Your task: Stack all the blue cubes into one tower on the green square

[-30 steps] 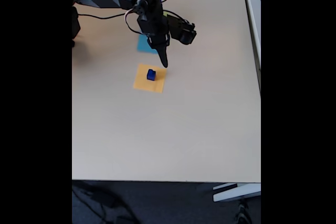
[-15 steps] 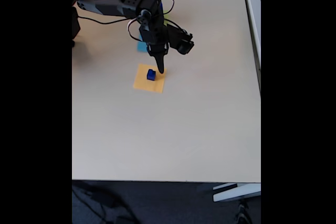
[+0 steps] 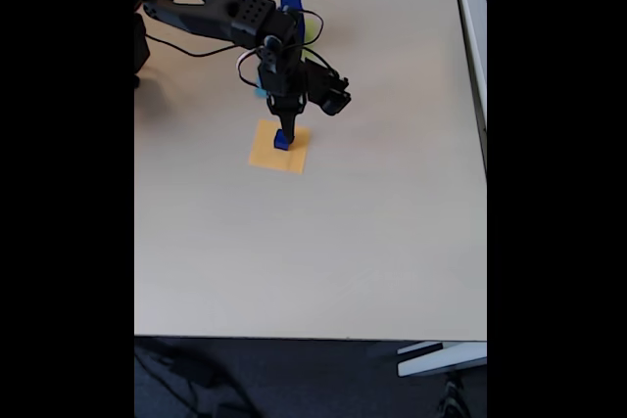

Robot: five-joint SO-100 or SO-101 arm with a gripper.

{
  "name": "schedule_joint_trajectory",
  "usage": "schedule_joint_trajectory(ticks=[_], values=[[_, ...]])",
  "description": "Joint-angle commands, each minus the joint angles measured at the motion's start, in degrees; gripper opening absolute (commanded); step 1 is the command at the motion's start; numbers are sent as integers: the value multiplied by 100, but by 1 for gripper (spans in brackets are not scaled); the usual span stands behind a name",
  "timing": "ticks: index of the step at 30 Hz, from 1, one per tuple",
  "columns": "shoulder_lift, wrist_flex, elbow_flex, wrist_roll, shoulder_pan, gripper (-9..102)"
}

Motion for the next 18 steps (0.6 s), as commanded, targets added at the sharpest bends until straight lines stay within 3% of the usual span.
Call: schedule_joint_trajectory(ticks=[1, 18], values=[[457, -185, 149, 62, 18, 26], [519, -229, 264, -9, 141, 24]])
